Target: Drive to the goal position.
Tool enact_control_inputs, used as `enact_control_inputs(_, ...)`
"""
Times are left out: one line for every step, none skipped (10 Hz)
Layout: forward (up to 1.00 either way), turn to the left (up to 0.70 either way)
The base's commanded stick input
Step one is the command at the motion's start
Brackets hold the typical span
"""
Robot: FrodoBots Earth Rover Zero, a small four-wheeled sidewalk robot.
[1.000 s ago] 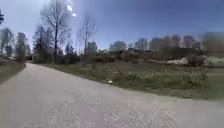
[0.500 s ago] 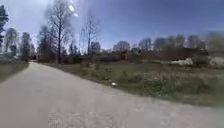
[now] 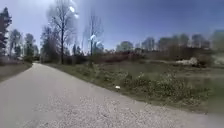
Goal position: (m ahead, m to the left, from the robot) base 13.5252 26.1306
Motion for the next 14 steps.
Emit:
enact_control_inputs(0.00, 0.70)
enact_control_inputs(0.00, 0.70)
enact_control_inputs(0.00, 0.70)
enact_control_inputs(0.00, 0.70)
enact_control_inputs(0.00, 0.70)
enact_control_inputs(0.00, 0.70)
enact_control_inputs(0.00, 0.70)
enact_control_inputs(0.00, 0.70)
enact_control_inputs(0.00, 0.70)
enact_control_inputs(0.00, 0.70)
enact_control_inputs(0.00, 0.70)
enact_control_inputs(0.00, 0.70)
enact_control_inputs(0.70, 0.14)
enact_control_inputs(0.70, 0.14)
